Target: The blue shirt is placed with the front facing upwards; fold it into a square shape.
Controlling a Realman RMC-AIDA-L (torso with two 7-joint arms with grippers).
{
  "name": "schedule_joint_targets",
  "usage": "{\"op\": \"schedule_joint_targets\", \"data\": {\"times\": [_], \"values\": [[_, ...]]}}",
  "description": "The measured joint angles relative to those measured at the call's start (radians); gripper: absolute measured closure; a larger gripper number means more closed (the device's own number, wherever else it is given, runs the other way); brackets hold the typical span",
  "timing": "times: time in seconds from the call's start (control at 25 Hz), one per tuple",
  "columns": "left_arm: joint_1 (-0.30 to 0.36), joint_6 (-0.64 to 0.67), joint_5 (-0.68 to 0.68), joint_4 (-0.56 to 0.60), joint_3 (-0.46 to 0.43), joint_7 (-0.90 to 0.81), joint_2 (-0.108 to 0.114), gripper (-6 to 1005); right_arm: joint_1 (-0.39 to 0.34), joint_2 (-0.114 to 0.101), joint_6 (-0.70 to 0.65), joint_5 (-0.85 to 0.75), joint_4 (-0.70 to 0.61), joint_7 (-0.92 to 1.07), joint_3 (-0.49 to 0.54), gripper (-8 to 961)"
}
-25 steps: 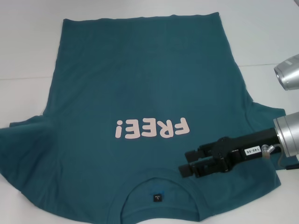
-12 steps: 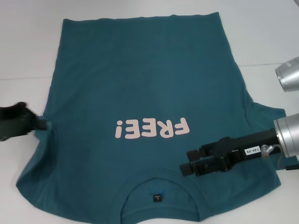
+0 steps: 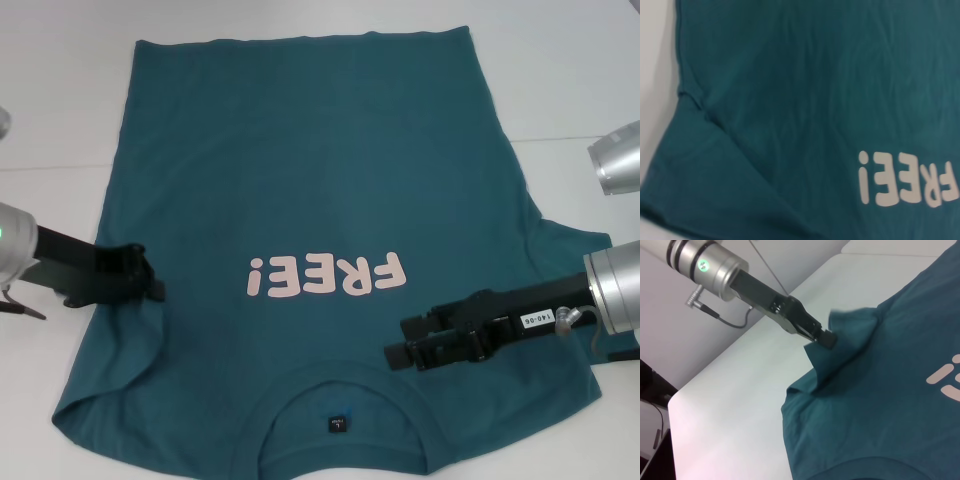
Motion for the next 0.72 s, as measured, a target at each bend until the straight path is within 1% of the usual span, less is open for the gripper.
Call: {"op": "schedule_joint_targets", "data": {"times": [0.12, 0.2, 0.32, 0.44, 0.64, 0.72], "values": [[-0.006, -0.033, 0.0, -0.017, 0.05, 0.012, -0.003, 968, 0.001, 0.0, 0.004, -0.001, 0.0, 0.0, -0.001, 220], [-0.011, -0.041, 0.0, -0.02, 0.066, 0.038, -0.006, 958, 0.003, 0.0, 0.006, -0.001, 0.0, 0.0, -0.001, 220], [-0.025, -0.035, -0.001, -0.034, 0.079, 0.088, -0.007, 944, 0.005, 0.0, 0.013, -0.002, 0.0, 0.0, -0.001, 220], [-0.032, -0.044, -0.001, -0.036, 0.087, 0.1, -0.01, 930, 0.006, -0.001, 0.022, -0.002, 0.0, 0.0, -0.004, 220], [-0.03, -0.058, -0.007, -0.008, 0.088, 0.122, -0.025, 836, 0.005, -0.002, 0.023, -0.002, 0.0, 0.0, -0.007, 220], [-0.025, -0.058, -0.004, 0.017, 0.084, 0.141, -0.039, 799, 0.003, -0.002, 0.023, -0.002, 0.0, 0.0, -0.006, 219]]}}
